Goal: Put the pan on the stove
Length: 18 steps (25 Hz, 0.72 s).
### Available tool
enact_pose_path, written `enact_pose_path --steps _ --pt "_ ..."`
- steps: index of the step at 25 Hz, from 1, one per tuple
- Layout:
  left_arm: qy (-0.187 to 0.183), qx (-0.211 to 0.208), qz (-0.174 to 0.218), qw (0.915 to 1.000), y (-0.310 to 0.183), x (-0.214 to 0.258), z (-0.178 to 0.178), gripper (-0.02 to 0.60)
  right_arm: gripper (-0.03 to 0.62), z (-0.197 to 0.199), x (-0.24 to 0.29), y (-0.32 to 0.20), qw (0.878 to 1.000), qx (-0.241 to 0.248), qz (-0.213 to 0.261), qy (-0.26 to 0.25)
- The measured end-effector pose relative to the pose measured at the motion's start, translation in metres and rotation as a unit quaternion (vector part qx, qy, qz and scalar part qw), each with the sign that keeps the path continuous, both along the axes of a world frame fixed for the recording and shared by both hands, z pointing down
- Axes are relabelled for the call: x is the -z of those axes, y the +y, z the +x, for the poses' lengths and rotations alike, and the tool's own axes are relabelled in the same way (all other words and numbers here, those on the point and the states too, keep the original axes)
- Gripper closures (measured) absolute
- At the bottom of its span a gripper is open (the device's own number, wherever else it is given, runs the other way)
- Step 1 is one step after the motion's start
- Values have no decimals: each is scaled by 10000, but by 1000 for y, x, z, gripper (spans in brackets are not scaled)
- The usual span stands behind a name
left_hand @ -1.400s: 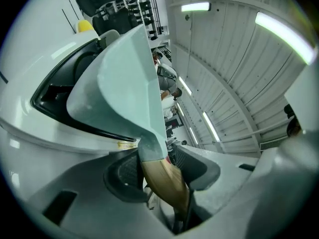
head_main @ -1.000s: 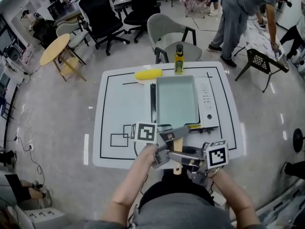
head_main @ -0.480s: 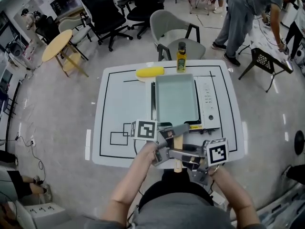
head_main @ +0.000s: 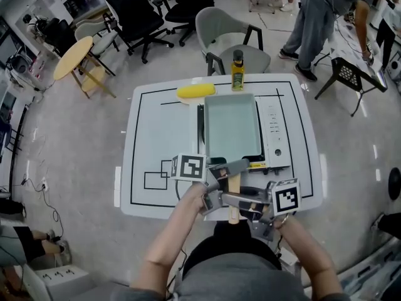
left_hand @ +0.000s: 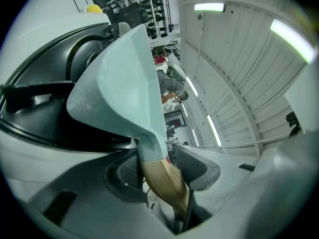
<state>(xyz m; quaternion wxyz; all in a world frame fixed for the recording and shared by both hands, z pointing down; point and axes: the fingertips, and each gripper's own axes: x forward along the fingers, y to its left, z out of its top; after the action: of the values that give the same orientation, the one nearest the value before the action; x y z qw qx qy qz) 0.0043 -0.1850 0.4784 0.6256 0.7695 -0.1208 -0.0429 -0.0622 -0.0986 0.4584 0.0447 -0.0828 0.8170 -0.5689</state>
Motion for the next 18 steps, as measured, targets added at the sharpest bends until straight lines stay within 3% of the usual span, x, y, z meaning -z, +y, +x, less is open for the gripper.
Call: enact_pose_path --steps 18 --pt "118 147 -312 9993 -7 2 -4 407 444 -2 10 -8 9994 -36 -205 -289"
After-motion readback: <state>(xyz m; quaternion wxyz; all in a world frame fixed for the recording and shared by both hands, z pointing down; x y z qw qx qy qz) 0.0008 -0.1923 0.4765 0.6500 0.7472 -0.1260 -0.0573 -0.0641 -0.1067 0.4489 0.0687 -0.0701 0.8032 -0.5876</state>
